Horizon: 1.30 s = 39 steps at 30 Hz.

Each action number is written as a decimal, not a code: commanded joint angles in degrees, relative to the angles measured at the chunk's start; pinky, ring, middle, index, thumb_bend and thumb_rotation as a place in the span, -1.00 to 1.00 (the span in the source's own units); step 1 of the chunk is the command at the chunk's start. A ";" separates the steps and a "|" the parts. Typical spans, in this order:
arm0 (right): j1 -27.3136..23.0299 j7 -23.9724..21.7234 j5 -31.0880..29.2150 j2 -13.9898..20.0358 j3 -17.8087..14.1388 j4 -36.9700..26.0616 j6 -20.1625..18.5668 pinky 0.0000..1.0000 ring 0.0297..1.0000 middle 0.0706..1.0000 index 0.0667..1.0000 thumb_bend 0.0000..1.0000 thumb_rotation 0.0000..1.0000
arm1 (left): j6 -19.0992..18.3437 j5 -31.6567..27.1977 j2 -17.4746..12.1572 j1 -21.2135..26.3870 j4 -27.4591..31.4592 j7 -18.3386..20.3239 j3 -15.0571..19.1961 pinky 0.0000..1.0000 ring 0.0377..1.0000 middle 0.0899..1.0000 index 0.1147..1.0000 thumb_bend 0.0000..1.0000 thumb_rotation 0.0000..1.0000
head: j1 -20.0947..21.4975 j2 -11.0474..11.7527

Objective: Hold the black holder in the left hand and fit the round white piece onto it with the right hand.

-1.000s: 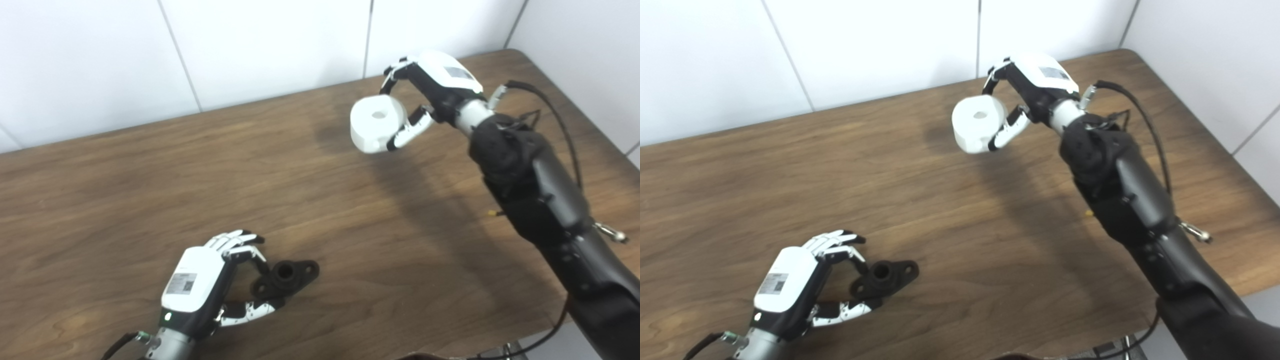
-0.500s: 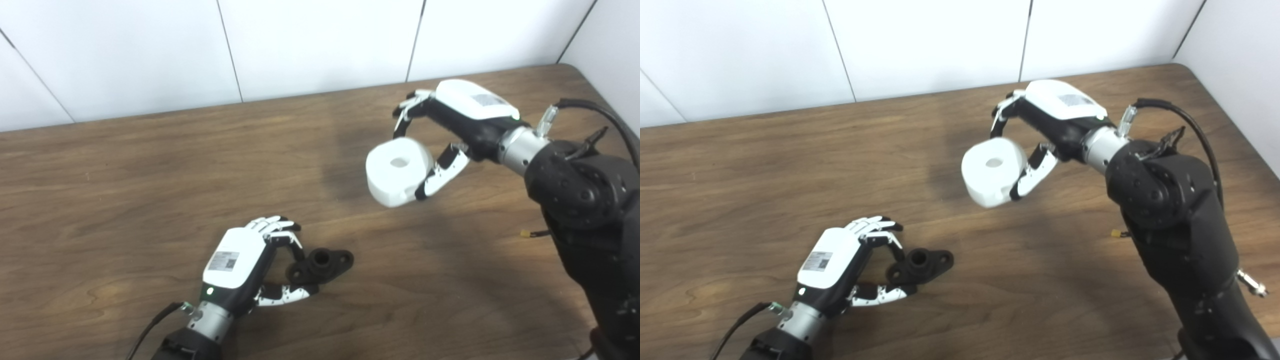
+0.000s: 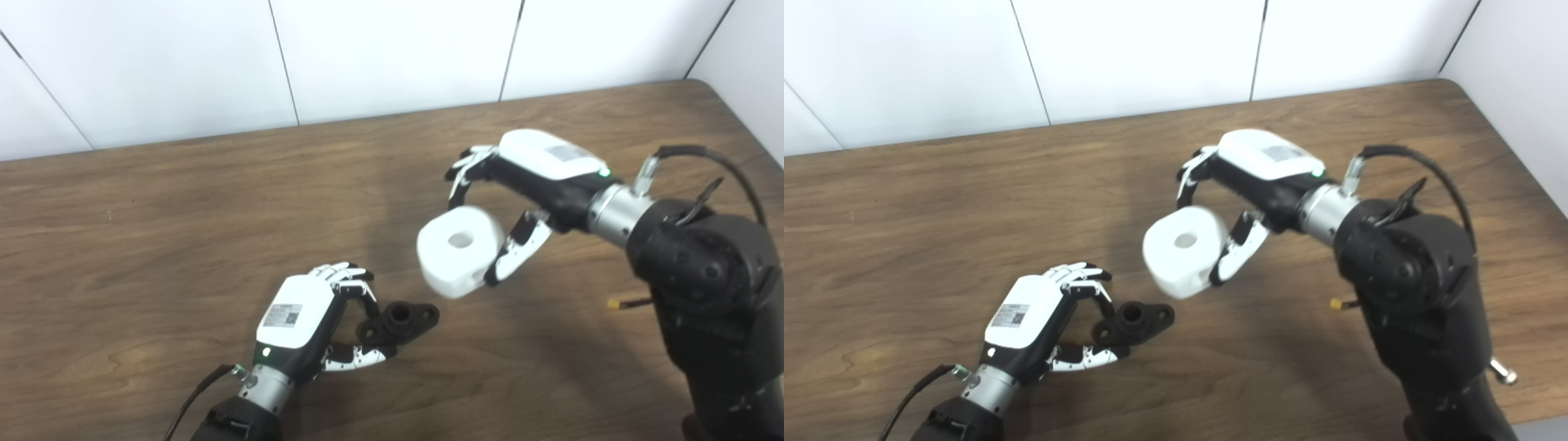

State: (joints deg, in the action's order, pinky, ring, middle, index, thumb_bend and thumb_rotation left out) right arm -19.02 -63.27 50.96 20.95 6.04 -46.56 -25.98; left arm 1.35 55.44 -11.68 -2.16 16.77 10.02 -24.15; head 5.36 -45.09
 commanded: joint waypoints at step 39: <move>2.48 11.34 -0.12 -4.92 5.37 0.62 5.09 0.72 0.88 0.63 -0.11 0.05 -0.72 | -1.09 0.43 -0.65 0.24 0.80 2.64 -0.98 0.67 0.68 0.54 -0.16 0.04 -0.89 | 0.25 -0.77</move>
State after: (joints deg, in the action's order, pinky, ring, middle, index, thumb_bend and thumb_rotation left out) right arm -15.28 -53.86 50.66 16.01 11.74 -45.17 -22.02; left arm 0.55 55.40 -11.76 -1.92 17.06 10.45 -24.55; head 5.54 -45.79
